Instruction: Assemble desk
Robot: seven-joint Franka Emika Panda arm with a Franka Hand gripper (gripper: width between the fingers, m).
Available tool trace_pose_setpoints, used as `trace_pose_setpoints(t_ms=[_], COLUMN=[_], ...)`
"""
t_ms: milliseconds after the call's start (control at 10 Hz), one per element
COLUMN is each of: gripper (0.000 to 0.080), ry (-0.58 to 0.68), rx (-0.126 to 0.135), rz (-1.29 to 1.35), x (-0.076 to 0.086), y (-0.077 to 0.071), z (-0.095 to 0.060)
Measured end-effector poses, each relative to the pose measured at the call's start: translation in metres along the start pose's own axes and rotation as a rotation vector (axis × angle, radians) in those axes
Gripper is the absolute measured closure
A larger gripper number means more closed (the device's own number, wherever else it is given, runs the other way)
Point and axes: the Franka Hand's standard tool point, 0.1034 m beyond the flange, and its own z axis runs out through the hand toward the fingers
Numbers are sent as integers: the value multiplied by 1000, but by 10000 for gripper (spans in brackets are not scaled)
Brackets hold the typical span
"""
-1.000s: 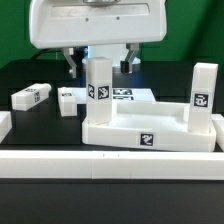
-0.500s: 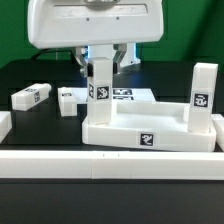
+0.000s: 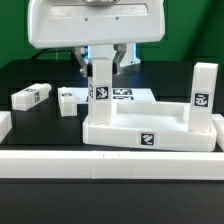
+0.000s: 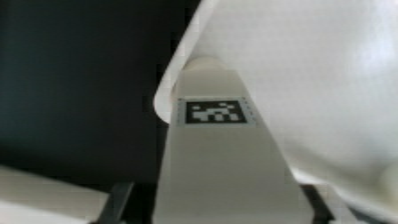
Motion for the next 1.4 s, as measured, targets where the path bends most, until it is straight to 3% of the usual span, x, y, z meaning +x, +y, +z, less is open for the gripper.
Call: trace_pose_setpoints(t_ms=[1400], gripper=[509], ry=[-8], rx=[6], rz=[1232], x=[0], y=[-6], z=[2])
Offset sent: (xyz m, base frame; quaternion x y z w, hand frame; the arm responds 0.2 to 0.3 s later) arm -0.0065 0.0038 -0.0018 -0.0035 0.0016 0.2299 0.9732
